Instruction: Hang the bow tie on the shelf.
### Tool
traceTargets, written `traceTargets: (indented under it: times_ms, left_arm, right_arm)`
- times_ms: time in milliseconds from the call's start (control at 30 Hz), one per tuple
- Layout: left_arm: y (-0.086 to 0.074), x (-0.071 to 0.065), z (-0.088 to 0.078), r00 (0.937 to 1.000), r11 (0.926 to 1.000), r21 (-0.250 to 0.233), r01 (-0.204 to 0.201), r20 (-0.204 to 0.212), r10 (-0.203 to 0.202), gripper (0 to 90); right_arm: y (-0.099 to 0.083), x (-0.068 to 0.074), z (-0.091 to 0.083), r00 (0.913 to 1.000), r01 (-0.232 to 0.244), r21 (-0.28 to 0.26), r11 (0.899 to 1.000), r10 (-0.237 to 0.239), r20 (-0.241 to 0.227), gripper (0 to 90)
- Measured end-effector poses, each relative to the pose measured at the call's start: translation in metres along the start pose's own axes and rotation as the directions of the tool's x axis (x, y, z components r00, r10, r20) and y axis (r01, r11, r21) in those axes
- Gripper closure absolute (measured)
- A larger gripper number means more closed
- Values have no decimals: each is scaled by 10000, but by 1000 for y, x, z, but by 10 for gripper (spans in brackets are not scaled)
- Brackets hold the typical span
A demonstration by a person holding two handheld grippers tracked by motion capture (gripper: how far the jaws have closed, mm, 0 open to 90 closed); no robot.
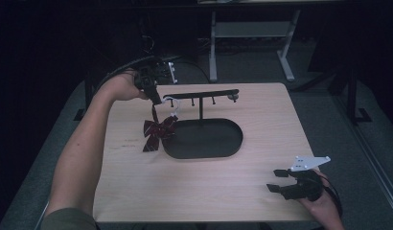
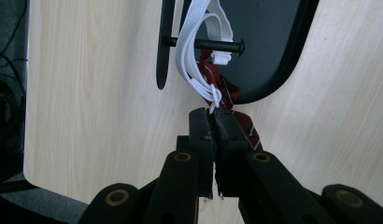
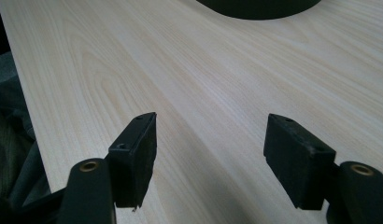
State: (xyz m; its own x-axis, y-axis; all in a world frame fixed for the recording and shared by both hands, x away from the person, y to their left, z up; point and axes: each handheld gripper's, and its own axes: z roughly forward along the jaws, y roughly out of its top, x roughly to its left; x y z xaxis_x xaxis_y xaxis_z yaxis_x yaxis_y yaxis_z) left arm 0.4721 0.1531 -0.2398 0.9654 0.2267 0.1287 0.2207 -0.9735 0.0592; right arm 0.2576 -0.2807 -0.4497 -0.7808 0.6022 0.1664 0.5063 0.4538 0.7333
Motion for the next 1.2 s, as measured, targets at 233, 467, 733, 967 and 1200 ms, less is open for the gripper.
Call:
traceTargets:
  times_ms: [233, 467, 733, 967, 1200]
  left_arm:
    - [2, 1, 4, 10000, 10000, 23, -25, 33, 25, 869]
    - [4, 2, 6, 10000, 9999, 92, -42, 6, 42, 866]
    - [5, 3, 10, 10000, 9998, 173, 63, -2, -63, 855]
    - [5, 4, 12, 10000, 9999, 144, 54, -20, -54, 855]
    - [4, 1, 10, 9999, 9998, 186, 93, 46, -94, 832]
  right_arm:
    - [0, 0, 0, 10000, -1, 13, 10000, 1, 0, 342]
    - [0, 1, -1, 10000, 3, 9, 10000, -3, 5, 342]
    - [0, 1, -1, 10000, -5, 23, 10000, 5, 9, 342]
    - [-1, 0, -1, 10000, 11, 21, 10000, -11, 24, 342]
    - [0, 1, -1, 10000, -9, 39, 10000, 9, -5, 342]
